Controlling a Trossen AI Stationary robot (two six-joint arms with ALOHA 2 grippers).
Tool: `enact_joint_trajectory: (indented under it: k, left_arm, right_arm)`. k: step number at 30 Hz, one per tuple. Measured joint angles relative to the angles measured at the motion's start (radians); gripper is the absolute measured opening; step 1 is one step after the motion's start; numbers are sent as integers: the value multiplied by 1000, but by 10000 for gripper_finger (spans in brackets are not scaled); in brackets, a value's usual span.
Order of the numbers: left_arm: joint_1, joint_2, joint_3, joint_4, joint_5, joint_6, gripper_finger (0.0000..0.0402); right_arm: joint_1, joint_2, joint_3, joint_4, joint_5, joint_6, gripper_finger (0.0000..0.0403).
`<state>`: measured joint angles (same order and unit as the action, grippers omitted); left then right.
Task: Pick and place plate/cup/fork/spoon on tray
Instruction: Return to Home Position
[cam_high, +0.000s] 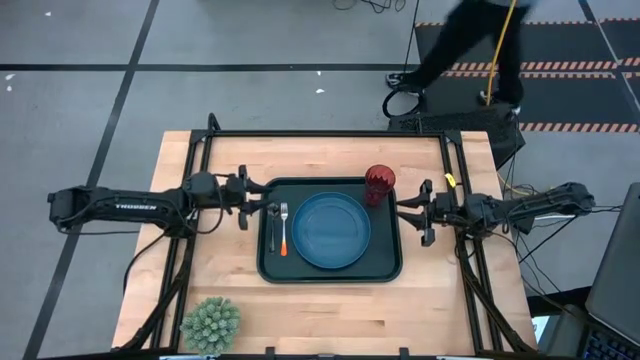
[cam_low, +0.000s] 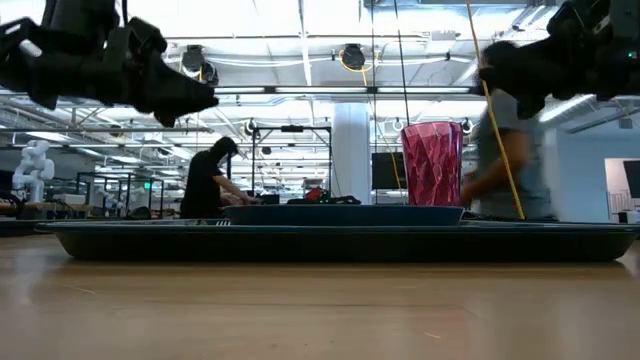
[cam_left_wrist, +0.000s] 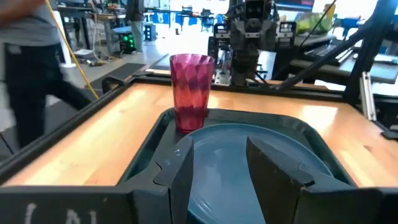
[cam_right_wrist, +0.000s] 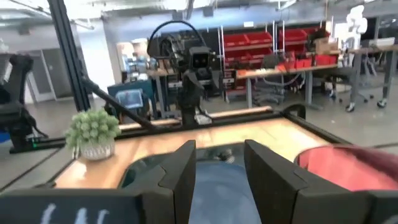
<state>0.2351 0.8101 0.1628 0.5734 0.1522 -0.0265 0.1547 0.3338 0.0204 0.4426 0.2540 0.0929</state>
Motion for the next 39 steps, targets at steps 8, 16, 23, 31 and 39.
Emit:
enact_joint_trajectory:
  k: [8, 16, 23, 31, 39]
  left_arm:
    - [126, 0, -104, 153, 89, -95, 152]
    - [72, -15, -153, 205, 91, -182, 144]
    - [-10, -83, -153, 13, 24, -162, 67]
    - [-48, -282, -153, -237, -23, -135, 6]
    - [-60, -515, -153, -481, -67, -150, 6]
  right_arm:
    - [-57, 1, -2, -31, -50, 1, 130]
    - [-65, 0, -3, -119, -50, 51, 130]
    - [-64, 1, -4, -133, -50, 64, 130]
    - [-64, 0, -5, -138, -50, 61, 130]
    - [-64, -10, -5, -185, -49, 60, 130]
